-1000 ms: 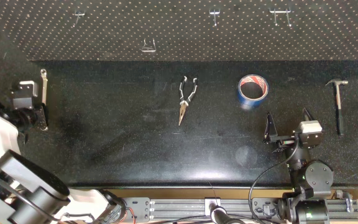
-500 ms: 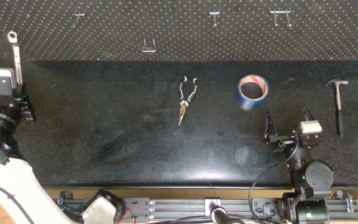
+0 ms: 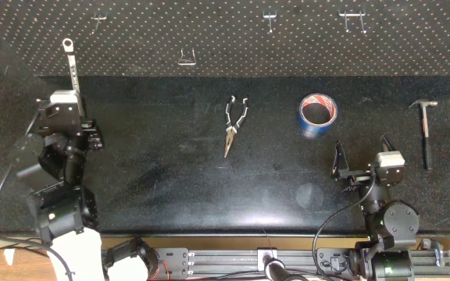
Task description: Place Tools Onto Pegboard
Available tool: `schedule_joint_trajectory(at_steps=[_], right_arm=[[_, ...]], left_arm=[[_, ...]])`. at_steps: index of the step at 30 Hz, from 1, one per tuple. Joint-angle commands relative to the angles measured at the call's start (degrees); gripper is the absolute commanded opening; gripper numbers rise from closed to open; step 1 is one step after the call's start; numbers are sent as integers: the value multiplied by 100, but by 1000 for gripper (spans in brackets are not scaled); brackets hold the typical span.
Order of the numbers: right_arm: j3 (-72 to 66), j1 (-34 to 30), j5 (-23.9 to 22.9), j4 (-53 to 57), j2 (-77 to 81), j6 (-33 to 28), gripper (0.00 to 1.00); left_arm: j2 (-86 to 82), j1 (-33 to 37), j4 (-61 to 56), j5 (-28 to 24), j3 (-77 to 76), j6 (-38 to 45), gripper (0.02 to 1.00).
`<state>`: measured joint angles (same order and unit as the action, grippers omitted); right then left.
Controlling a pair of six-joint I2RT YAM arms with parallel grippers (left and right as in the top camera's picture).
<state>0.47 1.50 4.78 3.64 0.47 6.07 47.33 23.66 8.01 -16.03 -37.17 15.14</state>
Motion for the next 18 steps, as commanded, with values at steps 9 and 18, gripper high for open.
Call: schedule_joint_trajectory(at_steps=[9,18], right_arm=[[-22,-24,13,15,-37,-81,958],[-22,-24,13,15,-37,-81,958]], left_arm=[[1193,-573,-938,44,31,-442,25],[1893,-568,-1576,63,31,-442,27]])
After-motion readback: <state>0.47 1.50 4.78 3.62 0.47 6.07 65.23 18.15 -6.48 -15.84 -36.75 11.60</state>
